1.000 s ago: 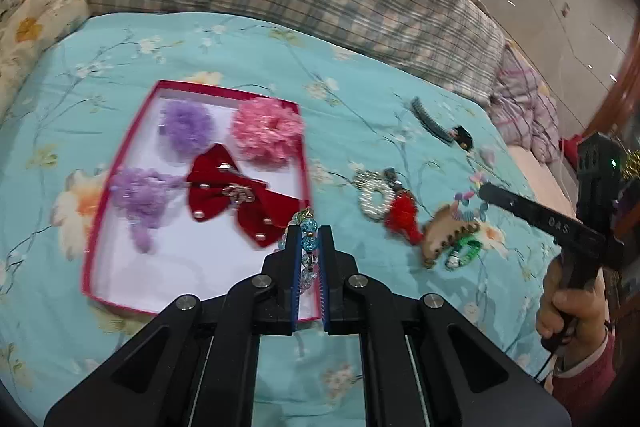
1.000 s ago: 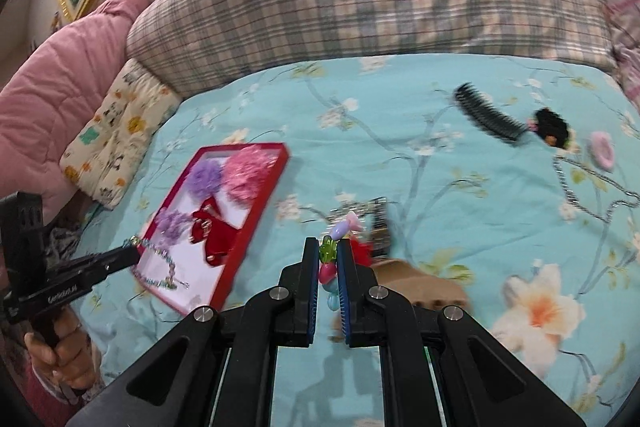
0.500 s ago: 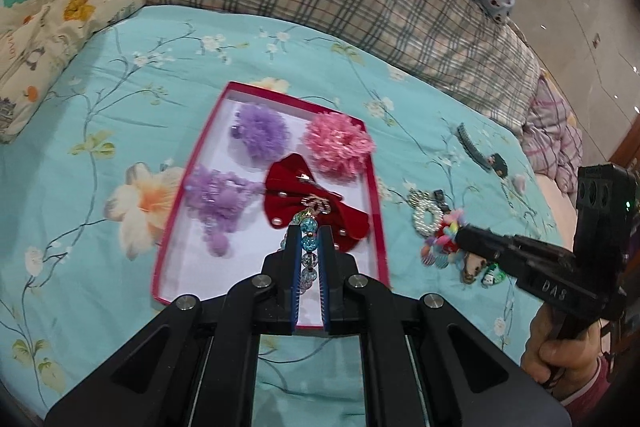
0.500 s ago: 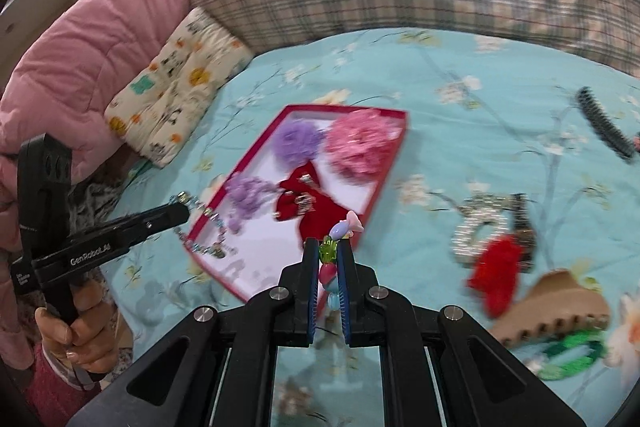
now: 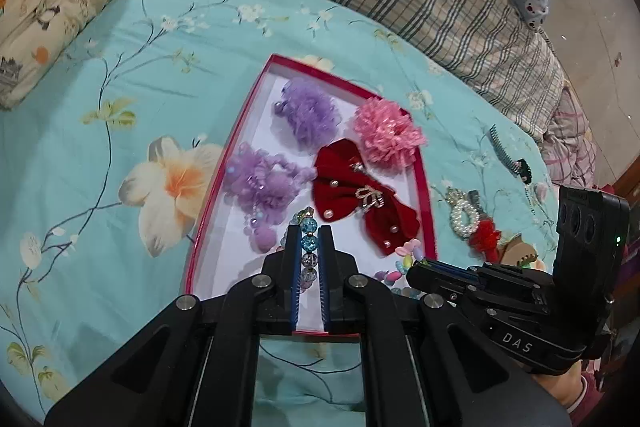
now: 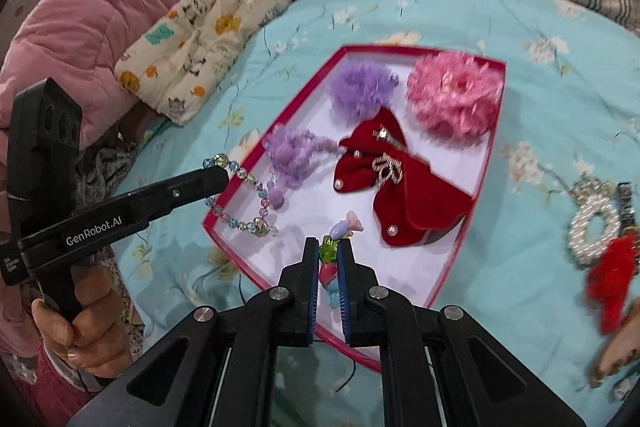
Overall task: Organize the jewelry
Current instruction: 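Carry both beaded bracelets over the tray with both tools, then open both tools to lay the bracelets in the tray and withdraw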
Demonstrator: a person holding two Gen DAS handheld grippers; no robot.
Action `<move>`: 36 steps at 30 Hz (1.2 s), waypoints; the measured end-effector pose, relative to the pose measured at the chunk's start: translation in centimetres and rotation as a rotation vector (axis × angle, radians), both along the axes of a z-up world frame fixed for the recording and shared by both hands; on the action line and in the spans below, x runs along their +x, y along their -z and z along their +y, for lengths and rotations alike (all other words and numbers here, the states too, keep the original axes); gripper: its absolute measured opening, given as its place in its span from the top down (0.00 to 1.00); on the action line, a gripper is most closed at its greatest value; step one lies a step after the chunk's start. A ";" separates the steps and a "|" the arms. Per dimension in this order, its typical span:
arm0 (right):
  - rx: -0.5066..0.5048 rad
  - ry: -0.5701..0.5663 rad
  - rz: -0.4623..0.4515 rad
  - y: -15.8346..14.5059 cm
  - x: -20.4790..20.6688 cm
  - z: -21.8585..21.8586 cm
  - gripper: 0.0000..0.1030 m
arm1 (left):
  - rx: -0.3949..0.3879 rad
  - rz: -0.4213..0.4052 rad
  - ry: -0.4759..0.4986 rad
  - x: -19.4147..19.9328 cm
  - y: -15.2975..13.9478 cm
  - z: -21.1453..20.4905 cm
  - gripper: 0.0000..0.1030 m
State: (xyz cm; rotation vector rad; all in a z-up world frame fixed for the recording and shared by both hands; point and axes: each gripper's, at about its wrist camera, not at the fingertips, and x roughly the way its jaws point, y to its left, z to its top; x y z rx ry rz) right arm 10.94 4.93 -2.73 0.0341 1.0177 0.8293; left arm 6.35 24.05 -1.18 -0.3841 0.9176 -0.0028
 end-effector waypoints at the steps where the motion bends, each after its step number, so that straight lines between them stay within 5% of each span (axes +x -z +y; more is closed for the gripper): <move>1: -0.009 0.001 -0.002 0.2 0.1 0.2 0.92 | 0.009 0.007 -0.003 0.0 0.3 0.1 0.94; 12: -0.072 0.000 0.019 2.6 0.9 0.8 0.92 | 0.048 0.087 -0.017 0.8 3.5 0.8 0.94; 23: -0.087 0.017 0.016 3.2 1.0 0.6 0.86 | 0.075 0.107 -0.021 0.5 3.8 0.8 0.93; 25: -0.091 0.023 0.013 3.1 0.9 0.5 0.79 | 0.078 0.103 -0.011 0.5 3.5 0.6 0.85; 27: -0.088 0.025 0.008 2.8 0.7 0.3 0.59 | 0.091 0.099 -0.016 0.5 3.2 0.5 0.57; 28: -0.082 0.026 -0.004 2.5 0.5 0.1 0.59 | 0.095 0.089 -0.019 0.4 2.9 0.5 0.53; 36: -0.053 0.067 -0.035 0.5 -0.4 -2.7 0.59 | 0.093 0.065 -0.013 0.0 1.4 0.2 0.51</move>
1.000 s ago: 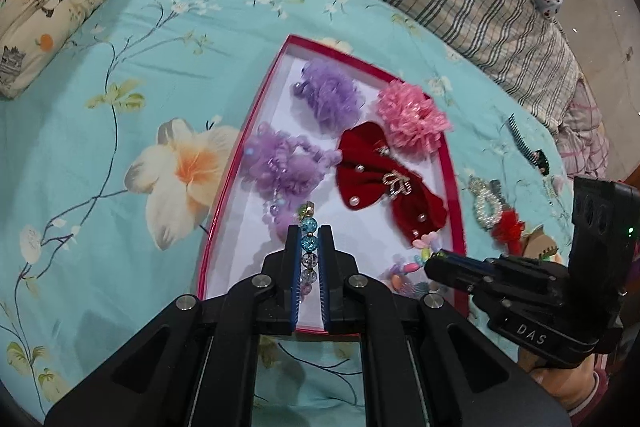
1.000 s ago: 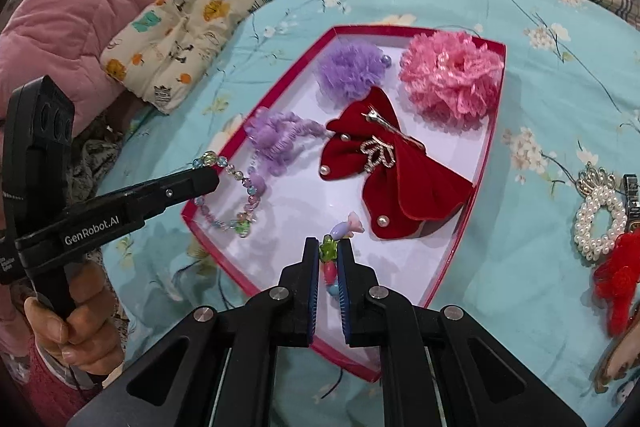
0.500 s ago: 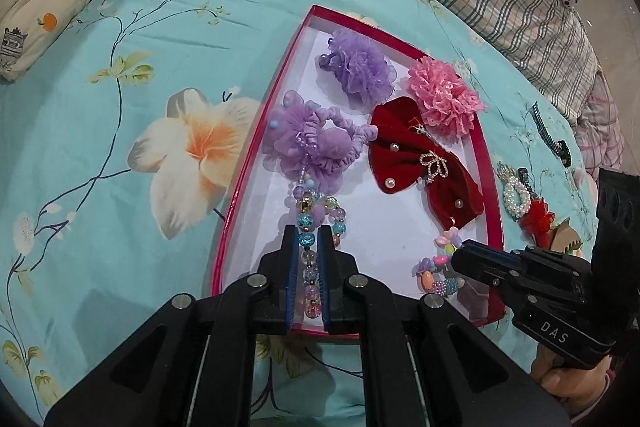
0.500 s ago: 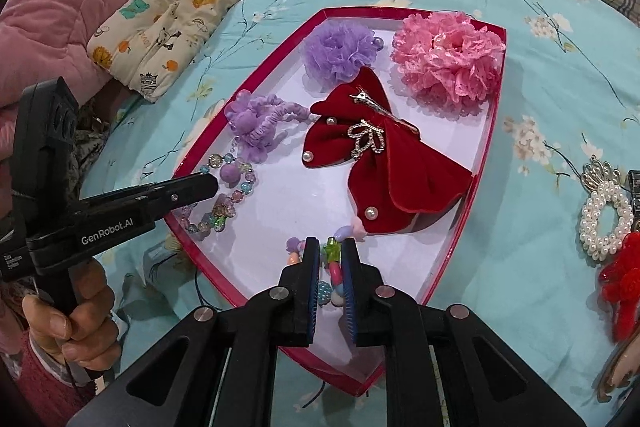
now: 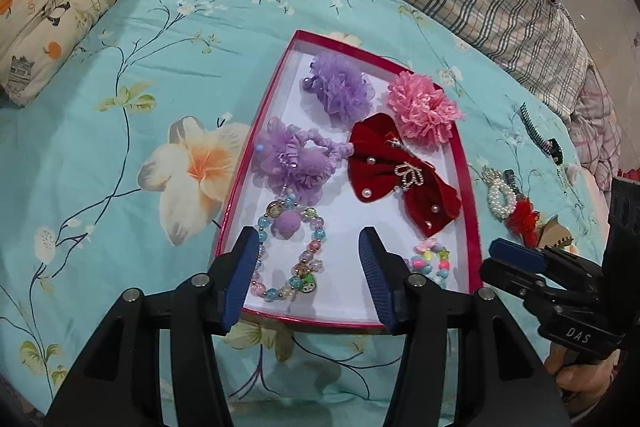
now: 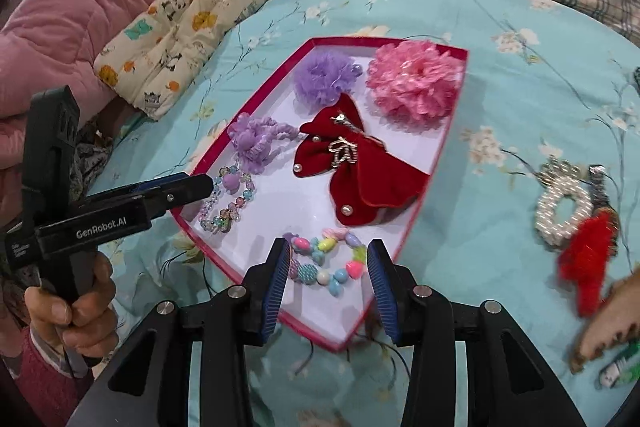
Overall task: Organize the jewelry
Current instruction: 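Open both tools to lay the bracelets in the tray and withdraw, then move the left tool to the beige claw clip while the right tool approaches the green braided bracelet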
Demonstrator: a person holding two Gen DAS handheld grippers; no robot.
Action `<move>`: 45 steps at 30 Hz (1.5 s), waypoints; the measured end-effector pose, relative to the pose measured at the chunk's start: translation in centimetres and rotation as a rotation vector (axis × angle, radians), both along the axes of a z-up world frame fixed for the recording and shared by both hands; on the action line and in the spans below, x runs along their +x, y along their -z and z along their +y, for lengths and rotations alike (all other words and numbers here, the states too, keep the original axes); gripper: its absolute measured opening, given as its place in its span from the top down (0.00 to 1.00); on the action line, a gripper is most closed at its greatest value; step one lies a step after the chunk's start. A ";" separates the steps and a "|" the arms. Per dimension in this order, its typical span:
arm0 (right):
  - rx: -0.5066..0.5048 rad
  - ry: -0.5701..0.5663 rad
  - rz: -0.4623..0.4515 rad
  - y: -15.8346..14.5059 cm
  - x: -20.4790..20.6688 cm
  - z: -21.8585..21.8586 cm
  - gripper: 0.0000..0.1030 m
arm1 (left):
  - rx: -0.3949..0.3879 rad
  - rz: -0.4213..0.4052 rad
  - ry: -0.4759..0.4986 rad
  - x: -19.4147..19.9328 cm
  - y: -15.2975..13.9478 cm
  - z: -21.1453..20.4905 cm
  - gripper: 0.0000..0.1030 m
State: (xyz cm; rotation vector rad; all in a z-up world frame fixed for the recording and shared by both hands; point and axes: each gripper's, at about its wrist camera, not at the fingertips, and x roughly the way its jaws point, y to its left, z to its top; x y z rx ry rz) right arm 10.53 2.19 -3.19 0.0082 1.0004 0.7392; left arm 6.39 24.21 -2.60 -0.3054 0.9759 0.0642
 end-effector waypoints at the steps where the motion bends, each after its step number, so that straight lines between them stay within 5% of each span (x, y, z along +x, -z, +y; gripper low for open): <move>1: 0.001 0.006 0.000 -0.1 -0.1 -0.3 0.59 | -0.001 -0.002 0.001 -0.1 -0.2 -0.1 0.51; 17: 0.002 0.197 -0.019 -1.7 -1.9 -11.7 0.58 | -0.020 -0.043 0.086 0.1 -2.7 -4.6 0.51; 31: 0.026 0.390 -0.052 -3.0 -0.2 -20.8 0.58 | -0.029 -0.024 0.254 2.5 -3.1 -12.7 0.51; 45: 0.011 0.459 -0.032 -1.9 1.9 -26.1 0.56 | -0.034 0.007 0.411 5.5 -2.4 -20.9 0.51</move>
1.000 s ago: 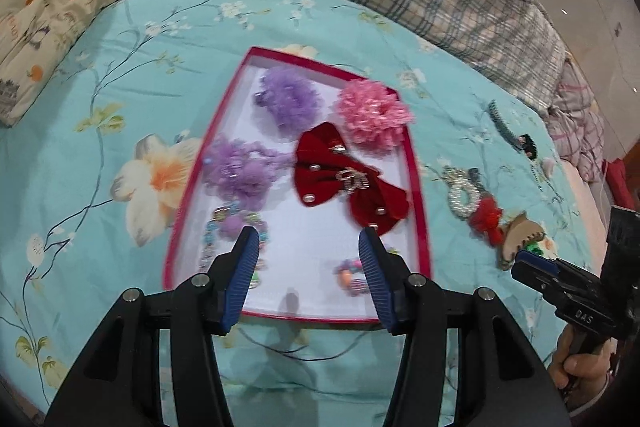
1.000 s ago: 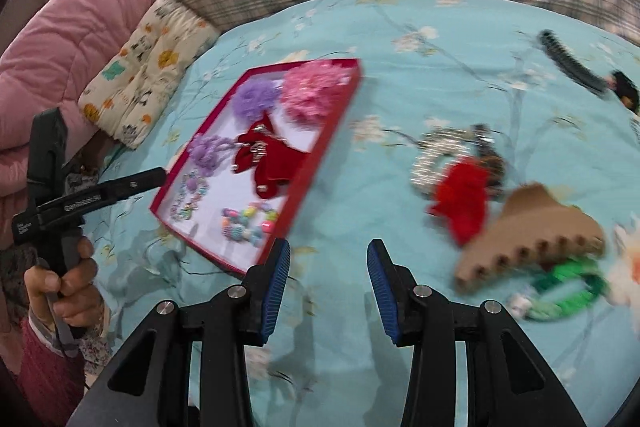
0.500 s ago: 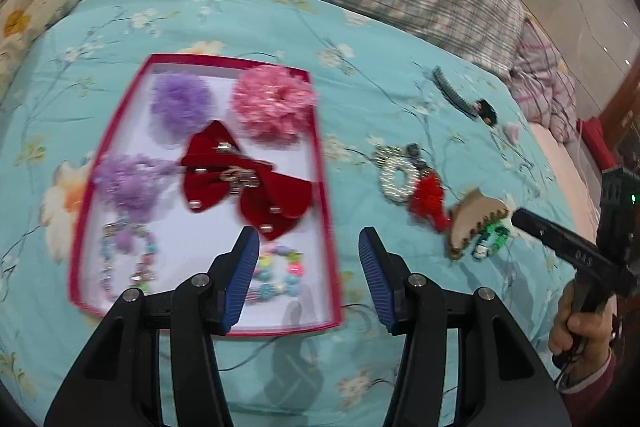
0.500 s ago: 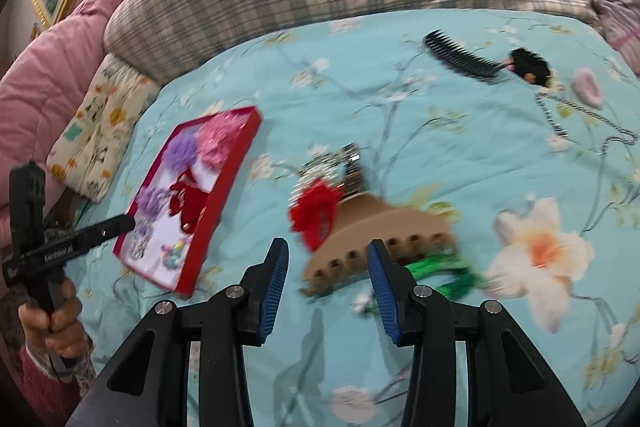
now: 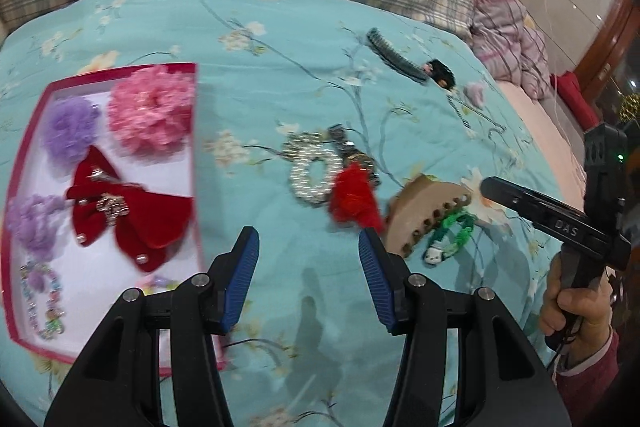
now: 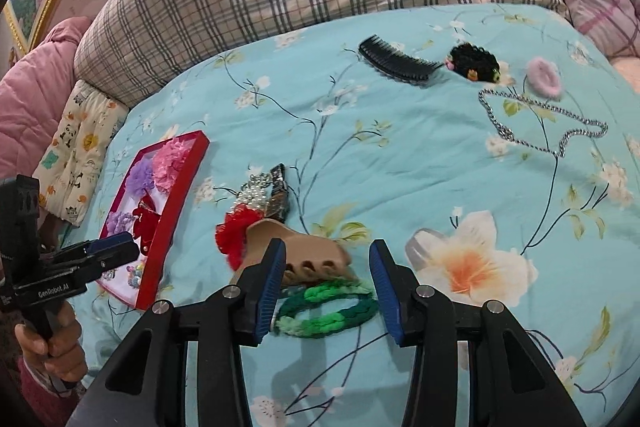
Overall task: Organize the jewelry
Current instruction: 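Move the left tool to the beige claw clip while the right tool approaches the green braided bracelet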
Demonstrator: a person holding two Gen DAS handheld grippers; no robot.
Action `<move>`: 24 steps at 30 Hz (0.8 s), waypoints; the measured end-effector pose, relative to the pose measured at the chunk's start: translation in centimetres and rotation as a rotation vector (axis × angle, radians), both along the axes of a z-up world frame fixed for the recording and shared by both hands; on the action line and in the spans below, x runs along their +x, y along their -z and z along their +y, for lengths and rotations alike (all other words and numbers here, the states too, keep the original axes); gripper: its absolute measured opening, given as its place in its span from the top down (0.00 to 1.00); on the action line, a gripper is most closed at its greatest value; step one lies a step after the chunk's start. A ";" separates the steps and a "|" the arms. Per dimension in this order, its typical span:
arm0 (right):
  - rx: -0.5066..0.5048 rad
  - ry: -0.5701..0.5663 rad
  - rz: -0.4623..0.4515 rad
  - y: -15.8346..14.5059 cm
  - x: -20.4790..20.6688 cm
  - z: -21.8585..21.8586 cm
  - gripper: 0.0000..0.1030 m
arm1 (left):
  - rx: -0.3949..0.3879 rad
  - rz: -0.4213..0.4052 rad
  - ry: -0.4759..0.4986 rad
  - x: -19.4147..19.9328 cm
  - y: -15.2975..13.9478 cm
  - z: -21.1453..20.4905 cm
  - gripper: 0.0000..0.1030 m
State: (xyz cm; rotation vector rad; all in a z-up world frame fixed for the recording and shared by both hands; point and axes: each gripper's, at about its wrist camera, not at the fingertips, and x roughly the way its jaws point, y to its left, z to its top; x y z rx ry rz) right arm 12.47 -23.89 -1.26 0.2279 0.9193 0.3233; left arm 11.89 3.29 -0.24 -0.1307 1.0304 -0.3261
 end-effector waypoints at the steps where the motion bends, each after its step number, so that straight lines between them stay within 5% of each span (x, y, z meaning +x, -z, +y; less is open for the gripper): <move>1: -0.001 0.002 0.003 0.2 0.1 -0.1 0.56 | -0.003 0.004 0.013 0.0 0.1 -0.6 0.51; 12: -0.062 0.094 0.011 0.4 -1.6 -4.7 0.50 | 0.000 0.010 0.183 0.5 0.9 -7.7 0.51; 24: -0.142 0.092 0.064 1.7 -3.1 -7.3 0.50 | 0.112 -0.005 0.370 3.7 2.0 -12.6 0.45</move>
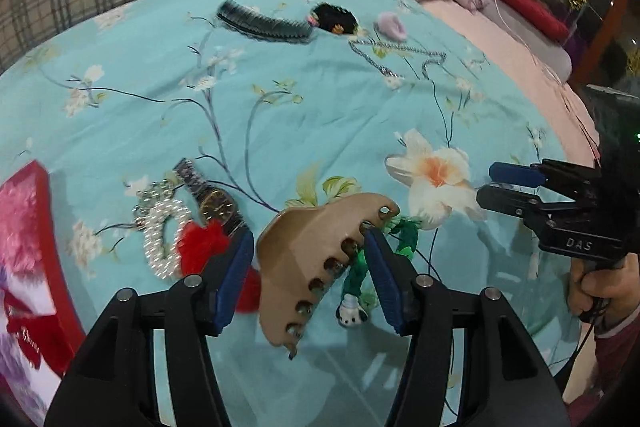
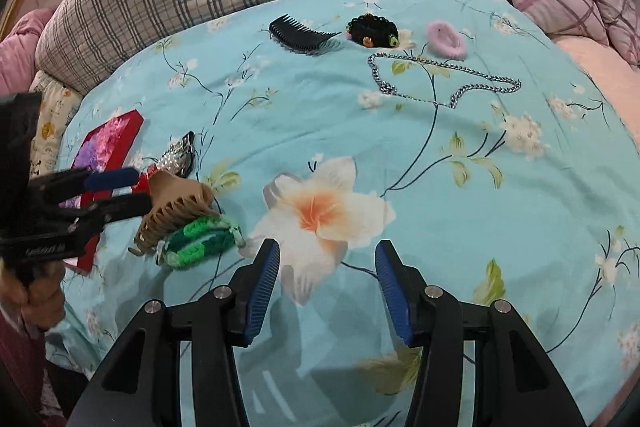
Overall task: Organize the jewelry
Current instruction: 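Move the left tool to the beige claw clip while the right tool approaches the green braided bracelet, then grasp the beige claw clip with the left tool while the right tool grasps the green braided bracelet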
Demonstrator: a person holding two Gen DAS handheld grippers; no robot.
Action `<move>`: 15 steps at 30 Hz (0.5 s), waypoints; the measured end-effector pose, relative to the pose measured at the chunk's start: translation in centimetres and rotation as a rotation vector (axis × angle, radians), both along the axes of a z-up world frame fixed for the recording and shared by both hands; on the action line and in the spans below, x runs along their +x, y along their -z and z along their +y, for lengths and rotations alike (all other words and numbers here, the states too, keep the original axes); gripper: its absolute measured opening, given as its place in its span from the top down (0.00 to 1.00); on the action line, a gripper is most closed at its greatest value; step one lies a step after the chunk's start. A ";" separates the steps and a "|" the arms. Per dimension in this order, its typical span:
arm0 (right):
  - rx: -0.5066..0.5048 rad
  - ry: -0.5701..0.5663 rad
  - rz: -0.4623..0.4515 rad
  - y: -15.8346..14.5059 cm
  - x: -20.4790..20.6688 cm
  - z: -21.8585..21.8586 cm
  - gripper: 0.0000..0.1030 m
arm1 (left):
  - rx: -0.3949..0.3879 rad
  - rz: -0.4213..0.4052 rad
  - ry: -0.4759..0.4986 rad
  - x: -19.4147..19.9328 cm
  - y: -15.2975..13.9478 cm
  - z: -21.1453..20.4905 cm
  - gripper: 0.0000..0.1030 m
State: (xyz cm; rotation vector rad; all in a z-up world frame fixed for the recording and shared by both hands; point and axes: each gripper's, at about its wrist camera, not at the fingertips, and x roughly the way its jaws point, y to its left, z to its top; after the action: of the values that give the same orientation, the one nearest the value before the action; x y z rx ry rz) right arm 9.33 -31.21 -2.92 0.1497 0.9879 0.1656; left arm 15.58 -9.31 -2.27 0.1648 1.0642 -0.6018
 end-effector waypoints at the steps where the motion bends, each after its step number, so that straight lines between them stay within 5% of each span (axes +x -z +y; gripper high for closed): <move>1: -0.001 -0.001 0.002 0.0 -0.1 0.0 0.50 | 0.009 -0.001 0.006 0.1 0.2 -0.2 0.44; 6: 0.047 -0.012 0.006 0.2 -0.8 0.2 0.50 | 0.020 -0.002 0.041 0.4 1.1 -0.9 0.31; 15: 0.112 -0.064 0.020 1.2 -0.5 3.2 0.50 | 0.031 -0.015 0.017 1.4 2.1 -0.1 0.34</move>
State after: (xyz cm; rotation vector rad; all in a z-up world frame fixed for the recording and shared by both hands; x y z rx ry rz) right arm 8.83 -27.97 -4.13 0.2221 1.0045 0.2789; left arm 17.01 -9.40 -4.34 0.2052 1.0593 -0.5984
